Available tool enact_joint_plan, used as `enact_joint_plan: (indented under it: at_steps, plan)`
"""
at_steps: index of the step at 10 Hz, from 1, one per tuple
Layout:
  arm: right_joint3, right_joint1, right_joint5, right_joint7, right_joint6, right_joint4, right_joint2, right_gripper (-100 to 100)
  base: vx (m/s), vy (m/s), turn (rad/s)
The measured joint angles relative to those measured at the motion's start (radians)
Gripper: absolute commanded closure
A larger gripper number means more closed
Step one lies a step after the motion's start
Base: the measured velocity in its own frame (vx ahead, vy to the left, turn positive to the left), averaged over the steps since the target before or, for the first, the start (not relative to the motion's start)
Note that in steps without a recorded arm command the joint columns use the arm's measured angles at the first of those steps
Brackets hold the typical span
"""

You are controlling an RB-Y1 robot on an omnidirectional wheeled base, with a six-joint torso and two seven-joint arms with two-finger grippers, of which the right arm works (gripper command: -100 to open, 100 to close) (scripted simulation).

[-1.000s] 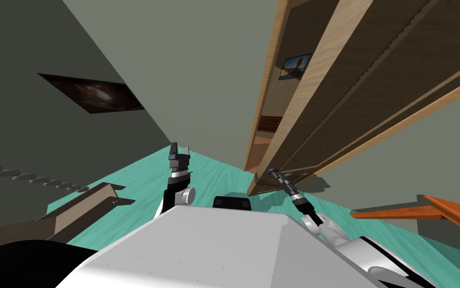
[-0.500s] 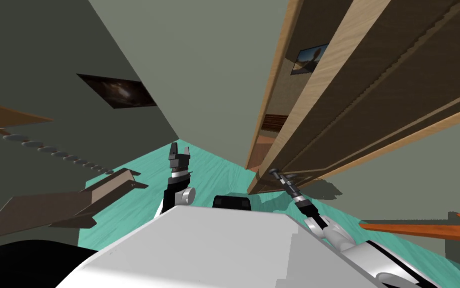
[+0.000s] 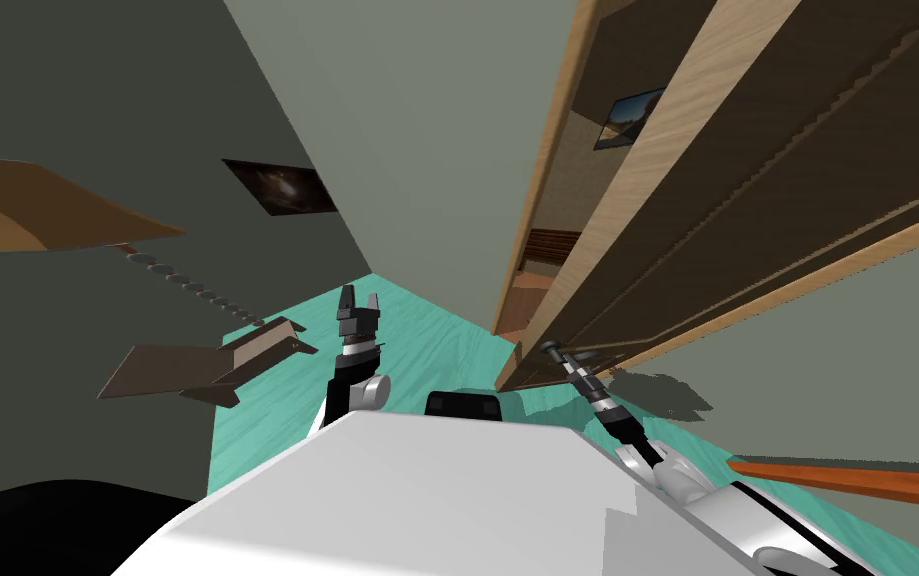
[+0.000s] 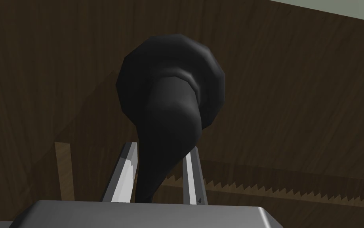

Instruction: Pull the door open

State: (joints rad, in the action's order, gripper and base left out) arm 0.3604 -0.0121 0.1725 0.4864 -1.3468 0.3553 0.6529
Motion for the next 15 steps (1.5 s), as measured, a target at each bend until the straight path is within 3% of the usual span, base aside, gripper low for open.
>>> enact_joint_plan:
  at_steps: [1, 2, 4, 11, 14, 15]
  plan:
    - [0.006, -0.01, 0.0, 0.003, -0.026, -0.036, -0.004, 100, -0.131, -0.069, 0.036]
    - [0.005, 0.019, 0.005, -0.001, -0.012, 0.013, 0.005, 100, -0.126, -0.061, 0.094]
    - [0.008, 0.029, 0.008, -0.002, -0.013, 0.015, 0.007, 100, -0.094, -0.048, 0.089]
    - [0.025, 0.015, 0.025, -0.001, -0.028, -0.011, 0.011, 100, -0.208, -0.1, 0.174]
    - [0.039, -0.01, 0.027, 0.005, -0.057, -0.061, 0.001, 100, -0.183, -0.085, 0.127]
    - [0.038, 0.006, 0.03, 0.001, -0.046, -0.03, 0.007, 100, -0.135, -0.079, 0.091]
